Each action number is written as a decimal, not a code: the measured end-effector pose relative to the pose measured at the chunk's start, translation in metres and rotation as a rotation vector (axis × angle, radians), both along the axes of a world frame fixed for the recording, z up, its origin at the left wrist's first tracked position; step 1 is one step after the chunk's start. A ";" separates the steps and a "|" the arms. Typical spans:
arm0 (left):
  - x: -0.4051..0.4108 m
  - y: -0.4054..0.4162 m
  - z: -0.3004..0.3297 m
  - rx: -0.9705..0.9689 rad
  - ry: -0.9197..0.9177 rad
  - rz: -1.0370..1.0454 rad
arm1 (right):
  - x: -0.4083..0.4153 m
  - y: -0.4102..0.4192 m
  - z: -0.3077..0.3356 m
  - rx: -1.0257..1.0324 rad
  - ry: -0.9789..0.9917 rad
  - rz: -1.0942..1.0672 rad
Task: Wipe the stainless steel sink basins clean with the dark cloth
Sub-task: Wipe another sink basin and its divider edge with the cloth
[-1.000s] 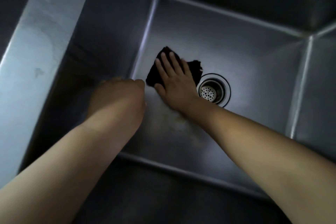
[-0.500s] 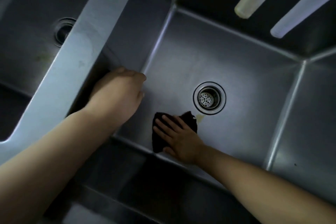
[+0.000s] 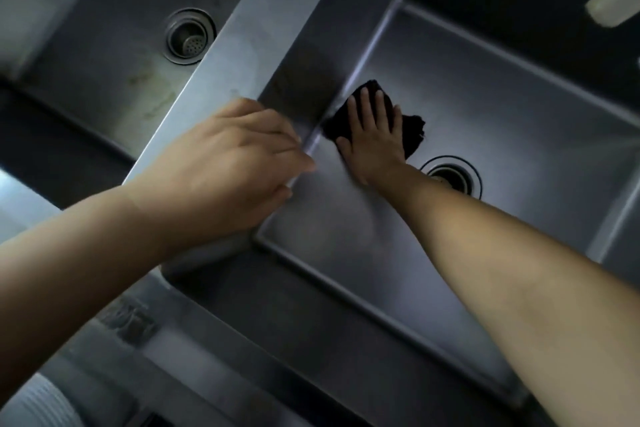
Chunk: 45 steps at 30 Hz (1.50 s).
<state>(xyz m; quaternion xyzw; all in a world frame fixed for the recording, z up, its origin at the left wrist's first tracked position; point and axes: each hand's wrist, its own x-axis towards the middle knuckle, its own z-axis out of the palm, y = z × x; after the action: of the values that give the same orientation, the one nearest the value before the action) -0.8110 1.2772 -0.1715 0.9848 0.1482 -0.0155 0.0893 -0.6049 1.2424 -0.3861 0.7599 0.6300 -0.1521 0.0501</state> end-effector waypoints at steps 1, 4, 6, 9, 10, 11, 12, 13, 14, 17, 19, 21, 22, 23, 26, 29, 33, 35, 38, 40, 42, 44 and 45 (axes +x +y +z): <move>-0.001 0.000 0.000 -0.001 0.003 -0.005 | -0.008 -0.004 0.000 -0.004 0.010 0.004; -0.001 -0.001 0.002 0.011 0.016 -0.019 | -0.041 -0.026 0.001 -0.027 0.056 0.103; 0.000 -0.001 0.003 0.024 0.032 -0.023 | -0.066 -0.047 0.002 -0.056 0.074 0.225; -0.001 -0.002 0.003 0.050 0.049 -0.016 | -0.091 -0.074 0.005 -0.095 0.107 0.354; -0.001 -0.002 0.003 0.056 0.058 -0.015 | -0.095 -0.082 0.006 -0.105 0.124 0.391; -0.001 -0.003 0.003 0.063 0.066 -0.016 | -0.098 -0.090 0.007 -0.112 0.140 0.440; 0.000 -0.004 0.004 0.069 0.068 -0.016 | -0.101 -0.099 0.008 -0.115 0.160 0.497; 0.000 -0.004 0.005 0.072 0.064 -0.012 | -0.103 -0.108 0.010 -0.115 0.188 0.550; 0.001 -0.006 0.006 0.075 0.060 -0.005 | -0.103 -0.115 0.012 -0.111 0.223 0.581; 0.004 -0.009 0.006 0.105 0.067 0.005 | -0.096 -0.130 0.017 -0.113 0.279 0.590; 0.004 -0.009 0.007 0.114 0.083 0.002 | -0.084 -0.142 0.020 -0.112 0.273 0.603; 0.003 -0.008 0.007 0.116 0.095 -0.003 | -0.065 -0.157 0.023 -0.089 0.224 0.666; 0.002 -0.007 0.007 0.109 0.096 -0.005 | -0.052 -0.164 0.025 -0.062 0.172 0.700; 0.001 -0.006 0.007 0.099 0.092 -0.005 | -0.039 -0.168 0.025 -0.024 0.125 0.718; 0.000 -0.007 0.004 0.103 0.059 -0.006 | 0.002 -0.164 0.023 0.035 0.095 0.708; 0.002 -0.006 0.003 0.118 0.039 -0.020 | 0.037 -0.135 0.015 0.033 0.086 0.581; 0.003 -0.005 0.002 0.133 0.044 -0.032 | 0.077 -0.078 0.007 0.045 0.046 0.387; 0.003 -0.006 0.000 0.154 0.063 -0.040 | 0.080 -0.058 0.005 0.016 0.004 0.334; 0.002 -0.006 0.000 0.178 0.098 -0.045 | 0.056 -0.059 0.005 -0.026 -0.001 0.198; 0.001 -0.007 0.000 0.193 0.096 -0.050 | 0.035 -0.079 0.011 -0.032 0.032 0.168; 0.002 -0.008 0.000 0.208 0.100 -0.063 | 0.016 -0.112 0.017 -0.016 0.057 0.253; 0.001 -0.009 -0.001 0.229 0.103 -0.069 | 0.004 -0.154 0.021 -0.011 0.067 0.381; 0.001 -0.010 -0.001 0.245 0.101 -0.070 | 0.003 -0.178 0.022 -0.032 0.062 0.431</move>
<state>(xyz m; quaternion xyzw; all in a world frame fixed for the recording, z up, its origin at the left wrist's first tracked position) -0.8101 1.2677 -0.1723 0.9909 0.1186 -0.0499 -0.0395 -0.6024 1.0645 -0.3643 0.6016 0.7767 -0.1713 0.0740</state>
